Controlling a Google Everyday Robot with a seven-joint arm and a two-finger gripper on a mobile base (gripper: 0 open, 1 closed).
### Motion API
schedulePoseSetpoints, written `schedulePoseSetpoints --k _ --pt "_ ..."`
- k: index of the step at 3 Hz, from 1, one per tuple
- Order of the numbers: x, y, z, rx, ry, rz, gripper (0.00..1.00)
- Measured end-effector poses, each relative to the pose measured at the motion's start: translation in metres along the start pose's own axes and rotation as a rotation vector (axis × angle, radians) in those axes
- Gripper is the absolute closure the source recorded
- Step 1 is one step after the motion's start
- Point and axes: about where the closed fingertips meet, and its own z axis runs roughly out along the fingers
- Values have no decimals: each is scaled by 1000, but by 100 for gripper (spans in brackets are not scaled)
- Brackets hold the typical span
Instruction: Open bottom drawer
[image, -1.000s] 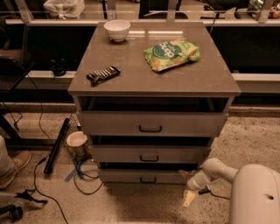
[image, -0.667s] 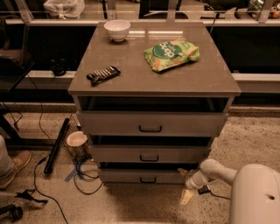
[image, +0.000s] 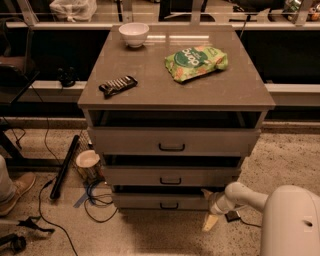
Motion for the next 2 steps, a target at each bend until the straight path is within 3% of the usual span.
schedulePoseSetpoints --k 2 --pt "6 -9 12 38 75 -33 0"
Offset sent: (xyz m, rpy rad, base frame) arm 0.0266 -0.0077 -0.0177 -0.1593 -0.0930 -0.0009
